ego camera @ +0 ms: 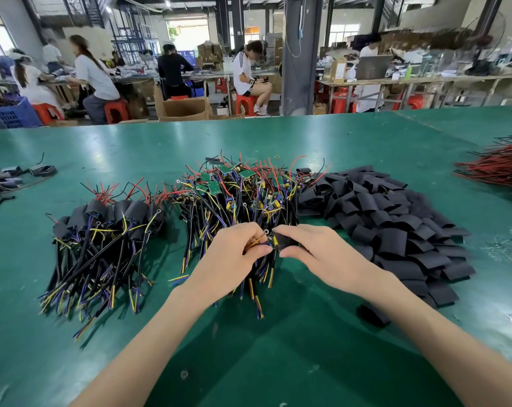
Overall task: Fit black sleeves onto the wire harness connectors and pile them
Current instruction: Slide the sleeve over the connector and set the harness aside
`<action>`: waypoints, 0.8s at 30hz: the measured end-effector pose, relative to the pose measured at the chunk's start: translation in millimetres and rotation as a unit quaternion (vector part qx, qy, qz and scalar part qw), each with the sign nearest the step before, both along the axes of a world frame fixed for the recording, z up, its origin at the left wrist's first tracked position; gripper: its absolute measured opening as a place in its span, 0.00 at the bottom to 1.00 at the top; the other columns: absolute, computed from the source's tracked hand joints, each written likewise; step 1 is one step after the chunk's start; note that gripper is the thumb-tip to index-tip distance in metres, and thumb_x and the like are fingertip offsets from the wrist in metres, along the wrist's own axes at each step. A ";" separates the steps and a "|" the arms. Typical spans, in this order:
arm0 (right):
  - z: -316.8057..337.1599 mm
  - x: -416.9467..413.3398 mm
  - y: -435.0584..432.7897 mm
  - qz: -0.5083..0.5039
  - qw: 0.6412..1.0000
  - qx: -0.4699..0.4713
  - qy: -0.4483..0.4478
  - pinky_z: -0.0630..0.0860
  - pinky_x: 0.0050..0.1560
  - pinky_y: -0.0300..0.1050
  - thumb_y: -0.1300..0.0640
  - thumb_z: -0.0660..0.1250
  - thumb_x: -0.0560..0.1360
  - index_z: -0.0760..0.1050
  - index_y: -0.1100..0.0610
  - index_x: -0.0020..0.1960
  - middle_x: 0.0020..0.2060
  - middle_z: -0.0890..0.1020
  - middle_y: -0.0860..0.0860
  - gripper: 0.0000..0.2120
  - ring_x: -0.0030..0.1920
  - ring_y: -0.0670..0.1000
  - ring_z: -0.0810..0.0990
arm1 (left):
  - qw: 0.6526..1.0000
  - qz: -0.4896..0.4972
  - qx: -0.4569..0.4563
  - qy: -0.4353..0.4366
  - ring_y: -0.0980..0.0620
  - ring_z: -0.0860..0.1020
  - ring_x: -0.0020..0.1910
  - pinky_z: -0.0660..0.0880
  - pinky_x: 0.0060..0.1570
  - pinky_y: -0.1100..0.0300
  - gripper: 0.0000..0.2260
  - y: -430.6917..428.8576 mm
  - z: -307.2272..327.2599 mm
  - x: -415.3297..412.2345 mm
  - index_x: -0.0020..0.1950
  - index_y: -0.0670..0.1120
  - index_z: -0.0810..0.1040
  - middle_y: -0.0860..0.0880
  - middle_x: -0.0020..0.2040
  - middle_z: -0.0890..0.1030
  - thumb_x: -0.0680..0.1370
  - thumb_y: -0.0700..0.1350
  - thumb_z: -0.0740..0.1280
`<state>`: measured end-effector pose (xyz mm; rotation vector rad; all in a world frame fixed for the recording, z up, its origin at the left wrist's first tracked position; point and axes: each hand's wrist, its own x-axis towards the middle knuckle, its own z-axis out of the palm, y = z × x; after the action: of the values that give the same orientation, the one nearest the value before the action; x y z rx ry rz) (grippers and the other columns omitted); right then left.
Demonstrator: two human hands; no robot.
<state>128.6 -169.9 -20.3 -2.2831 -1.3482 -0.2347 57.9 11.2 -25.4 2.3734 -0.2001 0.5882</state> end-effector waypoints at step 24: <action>-7.5 -9.2 5.4 -0.018 0.998 -0.040 -0.049 0.71 0.52 0.54 0.50 0.60 0.79 0.62 0.55 0.73 0.50 0.77 0.56 0.24 0.50 0.59 0.76 | 0.997 0.041 -0.056 0.037 0.63 0.72 0.28 0.68 0.34 0.73 0.08 -5.4 4.2 -6.0 0.36 0.51 0.78 0.58 0.29 0.77 0.73 0.41 0.72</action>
<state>119.4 -164.5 -27.9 -2.3925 -1.3899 -0.3138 51.9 5.7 -21.2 2.2984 -0.0363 0.5336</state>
